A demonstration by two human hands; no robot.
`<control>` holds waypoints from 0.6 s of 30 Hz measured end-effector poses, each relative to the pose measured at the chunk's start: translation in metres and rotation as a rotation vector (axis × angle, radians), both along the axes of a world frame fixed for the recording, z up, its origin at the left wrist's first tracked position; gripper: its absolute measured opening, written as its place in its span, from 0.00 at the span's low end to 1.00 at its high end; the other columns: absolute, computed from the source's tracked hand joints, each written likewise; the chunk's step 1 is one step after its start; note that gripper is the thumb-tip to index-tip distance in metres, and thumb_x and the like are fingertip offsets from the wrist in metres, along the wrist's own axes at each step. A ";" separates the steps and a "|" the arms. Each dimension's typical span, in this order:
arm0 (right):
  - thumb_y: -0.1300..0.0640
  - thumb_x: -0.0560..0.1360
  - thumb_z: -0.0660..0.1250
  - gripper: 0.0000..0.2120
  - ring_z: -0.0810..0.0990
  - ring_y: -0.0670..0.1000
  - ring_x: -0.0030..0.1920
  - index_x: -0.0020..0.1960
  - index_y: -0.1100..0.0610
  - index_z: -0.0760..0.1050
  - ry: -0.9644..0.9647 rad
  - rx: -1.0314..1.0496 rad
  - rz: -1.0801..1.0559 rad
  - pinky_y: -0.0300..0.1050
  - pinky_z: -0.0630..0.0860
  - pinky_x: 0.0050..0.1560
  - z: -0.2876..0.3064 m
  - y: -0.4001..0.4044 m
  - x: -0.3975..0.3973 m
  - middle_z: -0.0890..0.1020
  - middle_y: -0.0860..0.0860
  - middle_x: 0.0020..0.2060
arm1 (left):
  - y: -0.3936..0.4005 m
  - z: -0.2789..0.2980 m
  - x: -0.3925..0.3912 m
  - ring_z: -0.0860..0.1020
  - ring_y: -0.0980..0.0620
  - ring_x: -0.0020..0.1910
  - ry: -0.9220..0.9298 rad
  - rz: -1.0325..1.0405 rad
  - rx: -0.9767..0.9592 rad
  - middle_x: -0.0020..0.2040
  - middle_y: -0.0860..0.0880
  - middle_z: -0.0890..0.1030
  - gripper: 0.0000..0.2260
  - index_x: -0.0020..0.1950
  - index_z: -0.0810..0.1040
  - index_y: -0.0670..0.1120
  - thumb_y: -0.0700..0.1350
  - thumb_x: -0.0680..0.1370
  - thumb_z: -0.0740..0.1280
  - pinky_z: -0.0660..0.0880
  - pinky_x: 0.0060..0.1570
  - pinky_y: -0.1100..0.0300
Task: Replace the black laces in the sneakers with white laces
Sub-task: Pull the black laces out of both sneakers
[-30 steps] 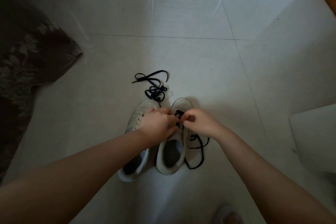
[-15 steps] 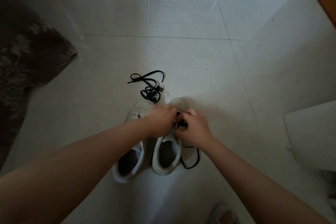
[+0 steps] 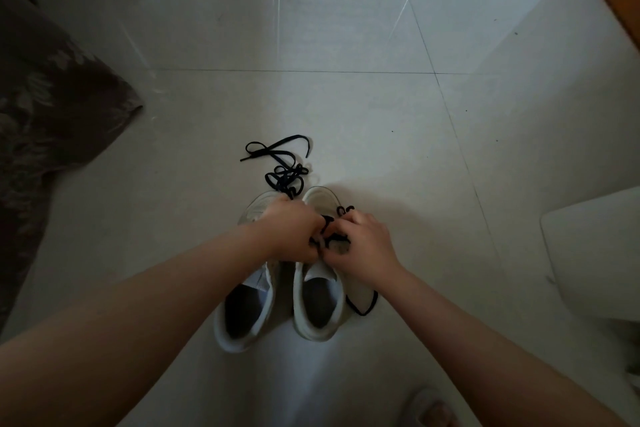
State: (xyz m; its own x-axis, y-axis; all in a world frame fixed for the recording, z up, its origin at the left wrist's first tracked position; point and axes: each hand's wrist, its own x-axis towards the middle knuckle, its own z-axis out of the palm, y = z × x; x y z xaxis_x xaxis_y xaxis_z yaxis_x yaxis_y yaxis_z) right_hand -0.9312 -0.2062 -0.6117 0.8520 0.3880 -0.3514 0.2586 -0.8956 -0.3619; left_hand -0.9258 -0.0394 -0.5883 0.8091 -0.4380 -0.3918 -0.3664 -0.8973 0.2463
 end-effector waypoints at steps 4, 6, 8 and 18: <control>0.42 0.70 0.66 0.16 0.70 0.49 0.59 0.56 0.45 0.76 0.005 -0.002 -0.011 0.43 0.60 0.52 0.000 0.003 -0.003 0.74 0.45 0.56 | 0.004 -0.011 -0.007 0.72 0.52 0.35 0.219 0.388 -0.295 0.35 0.51 0.73 0.11 0.33 0.67 0.51 0.45 0.72 0.67 0.66 0.33 0.61; 0.43 0.70 0.67 0.15 0.70 0.49 0.59 0.55 0.44 0.77 0.010 0.023 -0.036 0.44 0.61 0.53 -0.002 0.002 -0.004 0.74 0.45 0.55 | 0.007 -0.015 -0.011 0.70 0.53 0.31 0.305 0.588 -0.488 0.31 0.51 0.71 0.12 0.32 0.68 0.48 0.43 0.73 0.67 0.67 0.33 0.61; 0.43 0.69 0.68 0.14 0.71 0.49 0.58 0.54 0.44 0.77 0.007 0.051 -0.061 0.45 0.63 0.54 -0.004 0.002 -0.005 0.74 0.45 0.54 | 0.008 -0.015 -0.014 0.69 0.54 0.30 0.346 0.799 -0.682 0.30 0.49 0.70 0.12 0.31 0.69 0.46 0.42 0.74 0.67 0.67 0.31 0.64; 0.38 0.67 0.64 0.17 0.74 0.48 0.57 0.52 0.43 0.78 0.030 0.097 -0.093 0.49 0.68 0.59 -0.008 0.003 -0.006 0.74 0.44 0.53 | 0.021 0.008 -0.020 0.72 0.51 0.33 0.056 0.545 0.087 0.29 0.51 0.72 0.28 0.29 0.69 0.47 0.70 0.74 0.54 0.69 0.45 0.57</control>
State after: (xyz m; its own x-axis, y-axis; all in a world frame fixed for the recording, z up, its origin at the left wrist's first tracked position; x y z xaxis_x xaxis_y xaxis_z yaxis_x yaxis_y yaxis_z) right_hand -0.9376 -0.2036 -0.6202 0.8754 0.3416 -0.3420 0.1641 -0.8756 -0.4544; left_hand -0.9454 -0.0184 -0.5801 0.8864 0.0738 -0.4570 0.1678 -0.9713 0.1687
